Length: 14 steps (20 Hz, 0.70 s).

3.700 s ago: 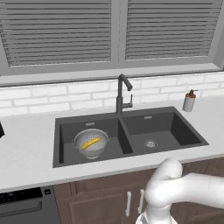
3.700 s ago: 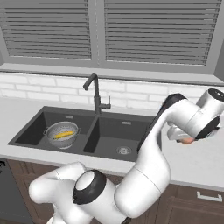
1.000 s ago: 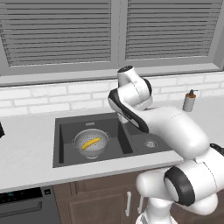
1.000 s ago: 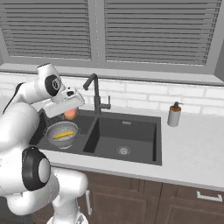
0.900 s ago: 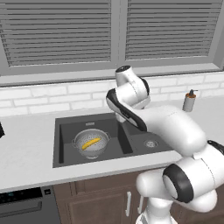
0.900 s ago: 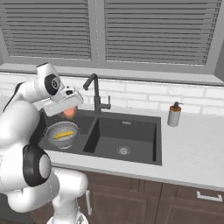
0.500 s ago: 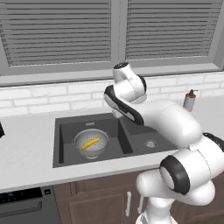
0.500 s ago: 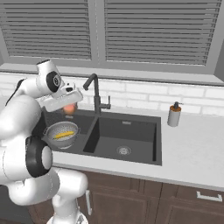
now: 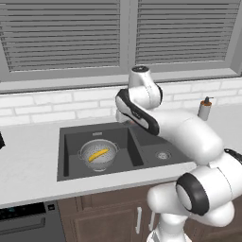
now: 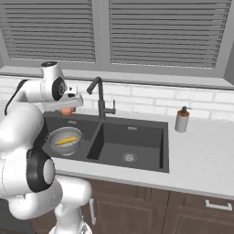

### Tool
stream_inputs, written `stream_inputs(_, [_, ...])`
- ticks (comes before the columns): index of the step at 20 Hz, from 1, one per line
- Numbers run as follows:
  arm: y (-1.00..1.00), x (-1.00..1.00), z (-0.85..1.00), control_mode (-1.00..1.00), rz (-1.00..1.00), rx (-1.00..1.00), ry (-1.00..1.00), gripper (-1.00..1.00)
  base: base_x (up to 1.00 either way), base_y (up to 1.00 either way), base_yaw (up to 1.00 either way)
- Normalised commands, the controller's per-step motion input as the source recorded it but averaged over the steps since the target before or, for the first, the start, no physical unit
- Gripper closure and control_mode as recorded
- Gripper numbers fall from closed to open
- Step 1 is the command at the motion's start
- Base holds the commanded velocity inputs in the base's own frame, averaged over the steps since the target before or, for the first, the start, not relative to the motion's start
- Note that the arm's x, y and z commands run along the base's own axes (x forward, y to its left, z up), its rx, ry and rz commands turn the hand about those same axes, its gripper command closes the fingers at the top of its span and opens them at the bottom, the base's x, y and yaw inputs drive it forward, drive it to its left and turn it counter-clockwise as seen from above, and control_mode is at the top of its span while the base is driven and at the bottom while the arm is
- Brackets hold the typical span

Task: Put the colander in the sink, put the banana, peach in the colander, and turn on the sink faucet and pour water over the colander.

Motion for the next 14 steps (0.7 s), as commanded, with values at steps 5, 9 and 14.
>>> stream_inputs(5, [0.73, -0.03, -0.2, -1.0, 0.0, 0.02, -0.13, 1.0, 0.0, 0.0, 0.0])
stream_inputs(9, [0.81, 0.02, -0.48, -1.0, 0.0, 0.0, 0.0, 1.0, 0.0, 0.0, 0.0])
stream_inputs(14, [0.69, 0.29, -0.44, -1.0, 0.0, 0.0, 0.01, 1.0, 0.0, 0.0, 0.0])
